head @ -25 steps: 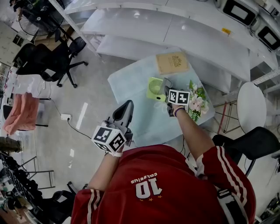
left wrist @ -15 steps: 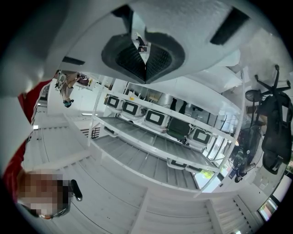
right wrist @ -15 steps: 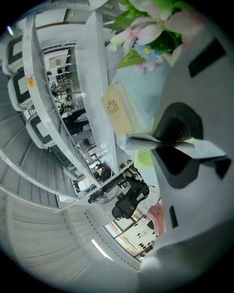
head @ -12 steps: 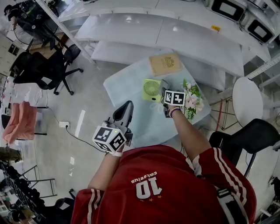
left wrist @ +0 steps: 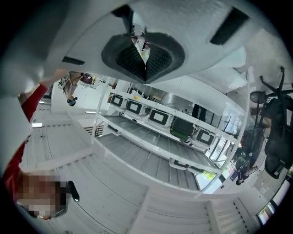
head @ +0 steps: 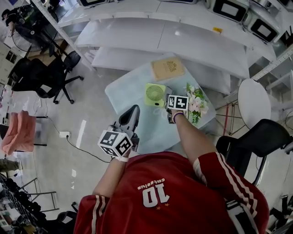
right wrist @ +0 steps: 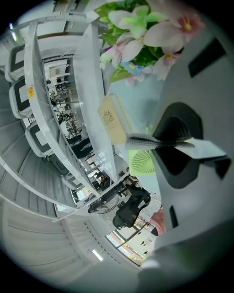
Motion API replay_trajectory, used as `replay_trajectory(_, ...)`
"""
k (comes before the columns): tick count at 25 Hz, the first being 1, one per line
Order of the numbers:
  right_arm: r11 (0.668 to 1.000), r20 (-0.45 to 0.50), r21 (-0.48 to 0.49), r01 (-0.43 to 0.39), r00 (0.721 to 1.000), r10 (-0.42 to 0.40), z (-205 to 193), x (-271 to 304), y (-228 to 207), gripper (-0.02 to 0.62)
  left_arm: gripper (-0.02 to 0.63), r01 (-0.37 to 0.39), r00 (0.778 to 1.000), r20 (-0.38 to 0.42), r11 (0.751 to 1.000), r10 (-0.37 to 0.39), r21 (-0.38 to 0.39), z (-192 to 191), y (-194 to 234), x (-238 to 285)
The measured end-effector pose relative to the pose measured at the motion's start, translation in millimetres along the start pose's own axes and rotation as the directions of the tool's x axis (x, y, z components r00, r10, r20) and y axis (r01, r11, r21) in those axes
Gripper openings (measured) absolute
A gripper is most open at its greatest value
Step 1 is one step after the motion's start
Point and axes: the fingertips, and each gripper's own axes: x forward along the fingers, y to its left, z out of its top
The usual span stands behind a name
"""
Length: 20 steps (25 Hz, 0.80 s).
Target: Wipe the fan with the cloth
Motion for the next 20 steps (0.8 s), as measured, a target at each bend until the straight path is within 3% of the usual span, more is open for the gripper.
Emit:
replay_trajectory(8, 0.996, -0.003, 0.085, 0.041, 0.999, -0.041, 2.2, -7.1, 1.5, 0.021, 0.006, -0.003, 1.0, 0.009, 1.0, 0.003, -0.004, 1.3, -2.5, -2.6)
replay_trajectory(13, 0.993, 0.075, 0.099, 0.06, 0.995, -0.067, -2.4, -13.5, 8.4, 0.021, 0.006, -0.017, 1.0, -0.003, 1.0, 0.017, 0.007, -7.6, -6.9, -9.1)
replay_trajectory(15, 0.995, 0.095, 0.083, 0.06, 0.993, -0.067, -9.0, -13.4, 18.1, 0.021, 0.006, -0.02, 1.0, 0.006, 1.0, 0.02, 0.011, -8.0, -6.6, -9.4)
replay_trajectory(20, 1.0, 0.119, -0.02, -0.023, 0.993, 0.025, -30.8, -5.6, 61.9, 0.021, 0.006, -0.065, 0.997, 0.038, 0.998, 0.064, 0.014, -5.6, 0.9, -15.9)
